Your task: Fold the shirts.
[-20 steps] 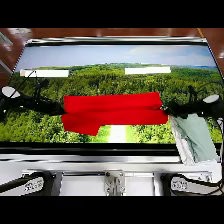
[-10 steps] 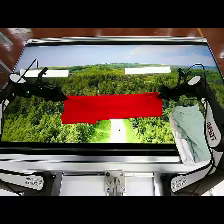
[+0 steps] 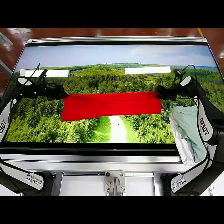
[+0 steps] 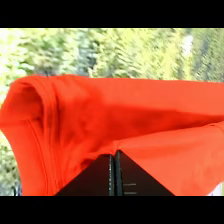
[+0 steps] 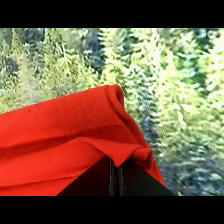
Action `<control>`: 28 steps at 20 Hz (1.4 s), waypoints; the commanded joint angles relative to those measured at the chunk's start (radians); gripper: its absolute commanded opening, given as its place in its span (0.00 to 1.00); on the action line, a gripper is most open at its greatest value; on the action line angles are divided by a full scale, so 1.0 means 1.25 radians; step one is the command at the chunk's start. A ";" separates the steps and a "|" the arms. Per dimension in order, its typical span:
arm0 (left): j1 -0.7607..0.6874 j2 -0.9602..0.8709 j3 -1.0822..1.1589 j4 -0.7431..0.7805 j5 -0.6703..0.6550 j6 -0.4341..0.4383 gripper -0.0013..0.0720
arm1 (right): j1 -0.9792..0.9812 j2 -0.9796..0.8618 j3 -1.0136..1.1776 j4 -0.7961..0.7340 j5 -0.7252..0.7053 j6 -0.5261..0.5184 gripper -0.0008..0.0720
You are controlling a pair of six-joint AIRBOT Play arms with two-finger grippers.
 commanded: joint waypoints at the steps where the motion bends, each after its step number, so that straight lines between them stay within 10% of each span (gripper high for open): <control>1: 0.002 -0.013 0.001 -0.002 -0.003 -0.020 0.14 | 0.033 -0.025 0.001 -0.005 -0.004 0.004 0.19; 3: 0.013 -0.010 0.005 -0.002 -0.036 -0.023 0.59 | 0.034 -0.019 0.007 -0.001 0.014 -0.032 0.79; 7: 0.052 -0.009 0.029 -0.003 -0.156 -0.026 0.66 | -0.019 0.037 0.016 0.002 0.042 -0.054 0.97; 19: 0.038 0.014 0.032 -0.107 -0.227 0.014 0.54 | -0.116 0.039 0.016 0.347 0.180 -0.196 0.97; 28: 0.038 0.014 0.032 -0.130 -0.224 0.023 0.54 | -0.158 0.053 0.016 -0.011 0.223 -0.042 0.96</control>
